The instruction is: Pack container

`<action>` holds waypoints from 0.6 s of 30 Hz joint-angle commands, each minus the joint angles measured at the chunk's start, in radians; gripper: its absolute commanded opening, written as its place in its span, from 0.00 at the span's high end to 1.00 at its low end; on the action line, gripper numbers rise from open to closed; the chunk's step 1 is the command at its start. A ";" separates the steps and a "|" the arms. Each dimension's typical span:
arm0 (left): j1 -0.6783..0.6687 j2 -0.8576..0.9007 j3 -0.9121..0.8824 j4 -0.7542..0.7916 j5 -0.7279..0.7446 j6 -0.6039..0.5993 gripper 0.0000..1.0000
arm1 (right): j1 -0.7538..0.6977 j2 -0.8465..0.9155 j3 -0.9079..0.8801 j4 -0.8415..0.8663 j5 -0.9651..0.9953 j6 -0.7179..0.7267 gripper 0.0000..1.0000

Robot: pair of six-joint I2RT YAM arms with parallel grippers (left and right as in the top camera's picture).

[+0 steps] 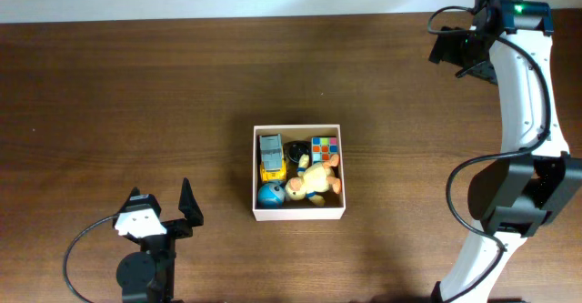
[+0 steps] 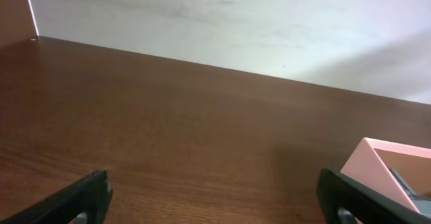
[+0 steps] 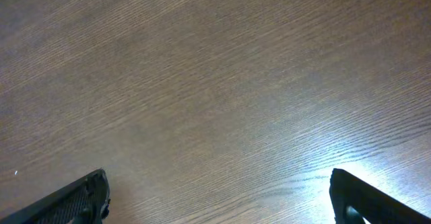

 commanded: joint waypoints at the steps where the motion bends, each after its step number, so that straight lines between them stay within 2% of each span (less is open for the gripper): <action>1: 0.006 -0.010 -0.006 -0.001 0.014 -0.005 0.01 | 0.000 0.000 -0.003 0.000 -0.006 0.002 0.01; 10: 0.006 -0.010 -0.006 -0.001 0.014 -0.005 0.01 | 0.008 -0.011 -0.003 -0.001 -0.002 0.001 0.01; 13: 0.006 -0.010 -0.006 -0.001 0.014 -0.005 0.01 | 0.041 -0.056 -0.003 -0.016 -0.093 -0.021 0.01; 16: 0.006 -0.010 -0.006 -0.001 0.014 -0.005 0.01 | 0.092 -0.119 -0.003 -0.019 -0.103 -0.021 0.01; 18: 0.006 -0.010 -0.006 -0.001 0.014 -0.005 0.01 | 0.140 -0.163 -0.003 0.005 -0.089 -0.079 0.01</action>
